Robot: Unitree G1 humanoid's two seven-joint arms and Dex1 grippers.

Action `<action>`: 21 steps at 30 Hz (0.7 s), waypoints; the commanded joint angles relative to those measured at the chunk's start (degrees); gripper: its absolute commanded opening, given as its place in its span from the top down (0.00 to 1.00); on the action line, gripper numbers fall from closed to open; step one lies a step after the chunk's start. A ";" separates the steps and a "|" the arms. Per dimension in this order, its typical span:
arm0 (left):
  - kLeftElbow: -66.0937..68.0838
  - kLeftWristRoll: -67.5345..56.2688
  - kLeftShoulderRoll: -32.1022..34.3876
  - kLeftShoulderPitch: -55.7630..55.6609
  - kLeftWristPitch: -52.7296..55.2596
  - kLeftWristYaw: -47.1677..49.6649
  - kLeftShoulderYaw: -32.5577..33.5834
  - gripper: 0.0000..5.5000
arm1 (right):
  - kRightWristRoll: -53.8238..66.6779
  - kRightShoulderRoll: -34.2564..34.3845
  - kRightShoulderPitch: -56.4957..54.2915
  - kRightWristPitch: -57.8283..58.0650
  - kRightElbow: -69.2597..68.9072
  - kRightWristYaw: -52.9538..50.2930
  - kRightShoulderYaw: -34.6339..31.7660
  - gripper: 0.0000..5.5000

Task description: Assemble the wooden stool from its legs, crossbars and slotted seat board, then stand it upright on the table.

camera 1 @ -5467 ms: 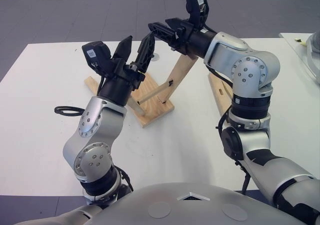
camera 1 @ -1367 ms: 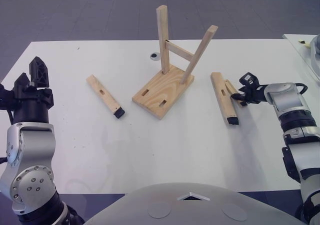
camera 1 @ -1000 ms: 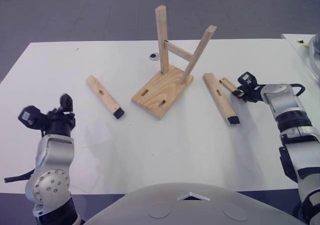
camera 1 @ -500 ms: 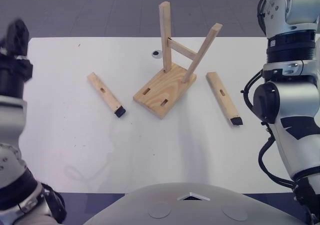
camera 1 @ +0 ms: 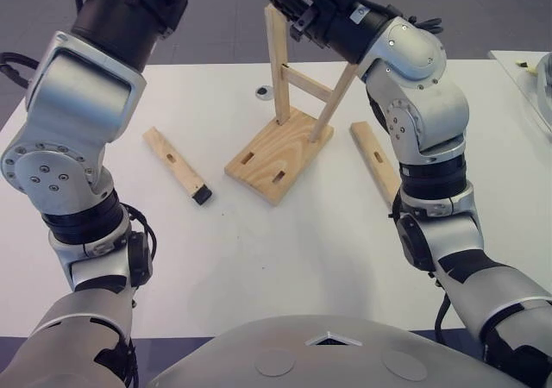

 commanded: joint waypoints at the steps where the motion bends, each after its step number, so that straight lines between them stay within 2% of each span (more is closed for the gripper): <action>1: 0.58 -0.24 -1.30 -1.18 0.52 1.26 -1.79 0.36 | 2.12 0.75 1.19 2.68 -4.45 1.73 1.57 0.76; 5: 0.67 0.89 -1.41 -0.89 0.77 1.60 -2.25 0.36 | 2.52 -0.41 2.06 5.90 -7.30 3.76 4.18 0.76; 21: -2.20 2.43 -0.88 3.66 0.79 2.80 -1.03 0.90 | 0.93 -2.88 2.01 7.77 -6.19 4.94 5.16 0.76</action>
